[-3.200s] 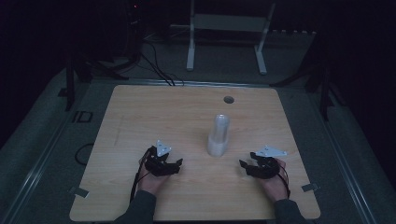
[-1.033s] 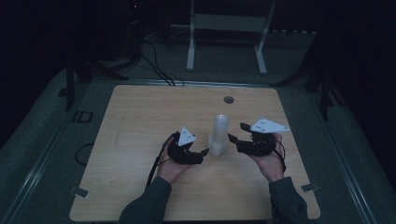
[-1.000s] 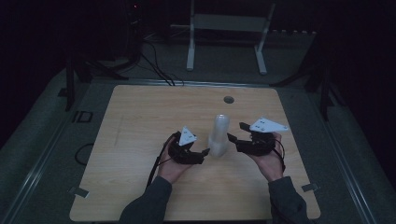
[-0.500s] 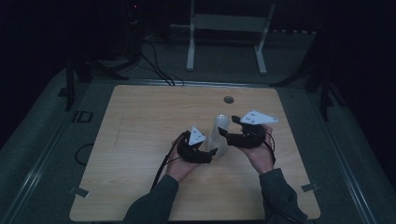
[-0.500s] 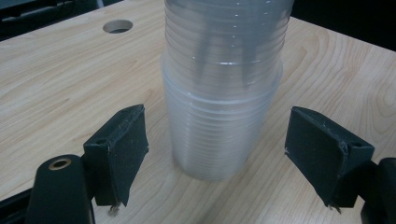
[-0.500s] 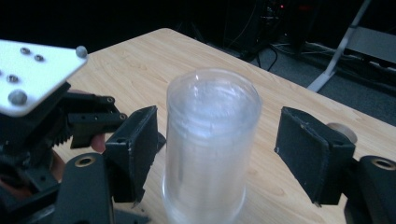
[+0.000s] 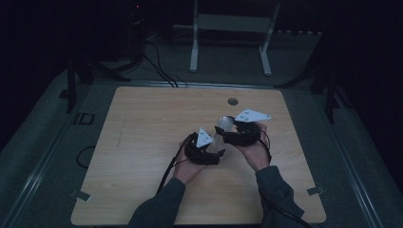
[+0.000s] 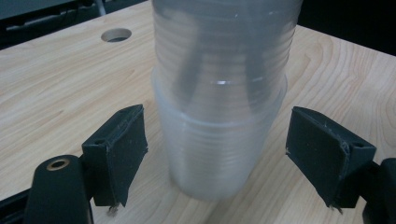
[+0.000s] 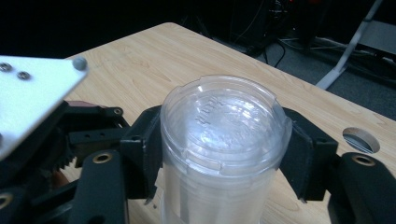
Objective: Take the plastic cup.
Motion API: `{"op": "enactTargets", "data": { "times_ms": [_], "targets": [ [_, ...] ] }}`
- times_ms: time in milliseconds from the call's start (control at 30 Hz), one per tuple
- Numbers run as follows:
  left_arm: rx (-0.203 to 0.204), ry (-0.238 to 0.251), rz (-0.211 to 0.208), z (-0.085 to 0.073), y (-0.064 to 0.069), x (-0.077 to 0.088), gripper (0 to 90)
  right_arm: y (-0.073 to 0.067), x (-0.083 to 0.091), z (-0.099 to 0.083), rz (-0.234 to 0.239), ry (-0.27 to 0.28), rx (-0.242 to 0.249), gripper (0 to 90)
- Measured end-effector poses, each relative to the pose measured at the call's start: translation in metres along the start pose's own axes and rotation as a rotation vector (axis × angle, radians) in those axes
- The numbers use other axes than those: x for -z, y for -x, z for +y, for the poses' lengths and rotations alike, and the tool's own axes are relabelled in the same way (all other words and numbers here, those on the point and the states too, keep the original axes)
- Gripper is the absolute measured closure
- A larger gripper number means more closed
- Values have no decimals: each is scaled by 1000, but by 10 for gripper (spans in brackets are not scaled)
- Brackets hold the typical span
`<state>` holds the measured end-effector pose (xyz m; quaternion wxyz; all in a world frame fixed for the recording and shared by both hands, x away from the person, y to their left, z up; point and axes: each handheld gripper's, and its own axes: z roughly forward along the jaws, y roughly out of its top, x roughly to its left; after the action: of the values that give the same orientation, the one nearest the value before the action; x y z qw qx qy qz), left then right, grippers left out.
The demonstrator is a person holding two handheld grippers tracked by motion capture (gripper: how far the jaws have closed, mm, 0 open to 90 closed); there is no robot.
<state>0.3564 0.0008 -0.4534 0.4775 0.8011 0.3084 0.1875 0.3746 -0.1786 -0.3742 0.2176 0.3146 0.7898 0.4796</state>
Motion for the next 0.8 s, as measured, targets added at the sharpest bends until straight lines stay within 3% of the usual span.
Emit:
{"op": "enactTargets", "data": {
  "times_ms": [467,800],
  "targets": [
    [11,32,17,3,6,-20,180,1,2,-1,11,12,-21,393],
    [6,43,23,3,7,-21,202,1,3,1,11,15,-18,394]
  ]
}}
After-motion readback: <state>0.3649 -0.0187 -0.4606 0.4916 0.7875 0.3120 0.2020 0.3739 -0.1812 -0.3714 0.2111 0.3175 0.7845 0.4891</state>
